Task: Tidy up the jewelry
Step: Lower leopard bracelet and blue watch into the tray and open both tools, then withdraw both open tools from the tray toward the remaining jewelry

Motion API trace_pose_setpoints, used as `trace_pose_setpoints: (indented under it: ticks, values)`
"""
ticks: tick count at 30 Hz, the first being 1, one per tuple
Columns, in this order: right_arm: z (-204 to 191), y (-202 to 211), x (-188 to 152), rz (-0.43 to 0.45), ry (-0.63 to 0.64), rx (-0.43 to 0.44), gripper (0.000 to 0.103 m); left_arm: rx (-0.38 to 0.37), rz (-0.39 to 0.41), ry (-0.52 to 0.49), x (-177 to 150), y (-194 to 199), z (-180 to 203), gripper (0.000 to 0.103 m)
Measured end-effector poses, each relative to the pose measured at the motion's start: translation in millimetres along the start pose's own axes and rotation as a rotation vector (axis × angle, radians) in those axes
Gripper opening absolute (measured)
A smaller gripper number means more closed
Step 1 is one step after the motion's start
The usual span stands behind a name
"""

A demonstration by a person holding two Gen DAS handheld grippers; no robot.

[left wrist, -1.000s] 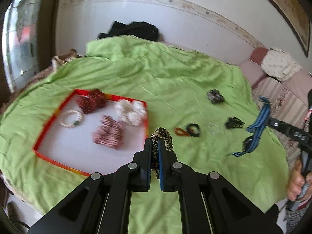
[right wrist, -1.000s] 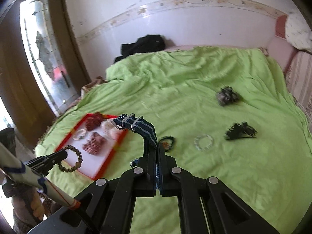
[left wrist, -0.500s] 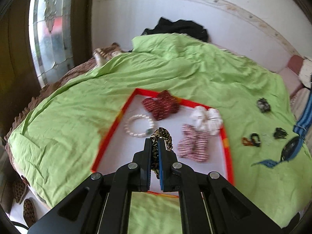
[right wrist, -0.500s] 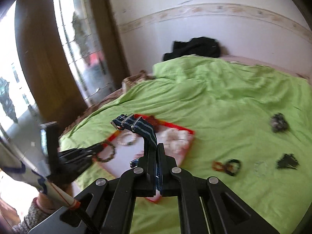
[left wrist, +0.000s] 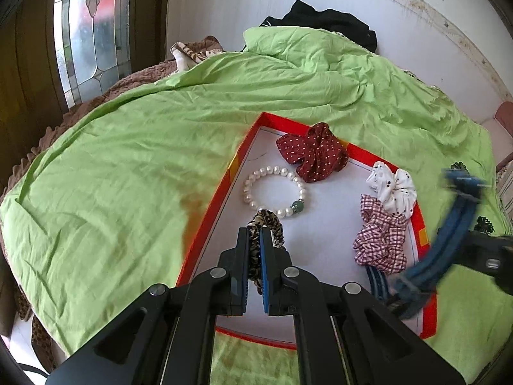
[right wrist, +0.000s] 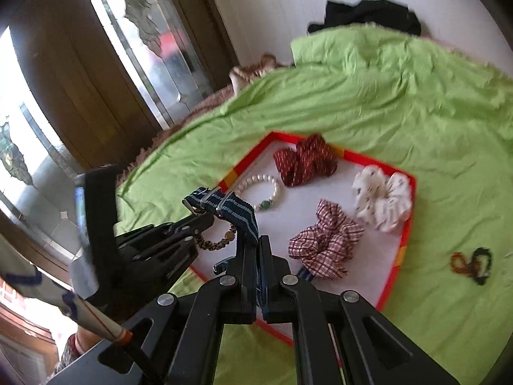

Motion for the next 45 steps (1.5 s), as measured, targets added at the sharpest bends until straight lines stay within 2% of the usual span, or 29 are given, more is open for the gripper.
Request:
trace_pose_setpoints:
  ticks: [5, 9, 11, 13, 16, 17, 19, 20, 21, 24, 29, 31, 34, 37, 45]
  values:
    - [16, -43, 18, -0.078, -0.078, 0.03, 0.002, -0.044, 0.01, 0.055, -2, 1, -15, 0.006]
    - [19, -68, 26, -0.12, -0.097, 0.032, 0.002, -0.084, 0.028, 0.059, -8, 12, -20, 0.01]
    - [18, -74, 29, -0.129, -0.096, 0.028, 0.002, -0.104, 0.042, 0.066, -12, 21, -23, 0.014]
    - [17, -81, 31, -0.135, -0.098, 0.026, 0.005, -0.122, 0.061, 0.075, -17, 29, -25, 0.027]
    - [13, -85, 34, -0.144, -0.077, 0.005, 0.007, -0.132, 0.093, 0.08, -25, 43, -25, 0.033]
    - [12, -86, 35, -0.145, -0.066, -0.002, 0.01, -0.128, 0.098, 0.075, -27, 46, -24, 0.033]
    - [8, -82, 34, -0.129, -0.048, -0.019, 0.036, -0.108, 0.102, 0.07, -32, 51, -22, 0.035]
    - [7, -76, 33, -0.111, -0.038, -0.027, 0.041, -0.101, 0.102, 0.07, -33, 52, -21, 0.035]
    - [6, -72, 32, -0.098, -0.031, -0.032, 0.044, -0.093, 0.102, 0.07, -35, 54, -20, 0.035]
    - [5, -54, 27, -0.067, -0.01, -0.042, 0.044, -0.064, 0.1, 0.075, -41, 60, -17, 0.036]
    - [14, -20, 0, -0.012, 0.012, -0.096, 0.05, -0.017, 0.101, 0.078, -57, 74, -9, 0.039]
    - [20, -10, -14, -0.001, 0.02, -0.124, 0.052, -0.004, 0.105, 0.08, -64, 80, -3, 0.045]
    - [34, 7, -39, 0.018, 0.026, -0.18, 0.055, 0.018, 0.108, 0.085, -73, 85, 7, 0.051]
    - [54, 20, -69, 0.027, 0.004, -0.23, 0.057, 0.04, 0.1, 0.078, -81, 86, 23, 0.051]
    - [105, 53, -128, 0.051, -0.127, -0.233, 0.058, 0.095, 0.088, 0.017, -102, 88, 77, 0.051]
Point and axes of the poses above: each gripper's, at about its wrist camera, not at the fingertips, and y roughly against the way its jaws point, z to its right, x to its top, the point moved 3 cm from there along -y, roughly the way its jaws point, and after that the axes turned 15 degrees about -z, right-handed, at the moved point
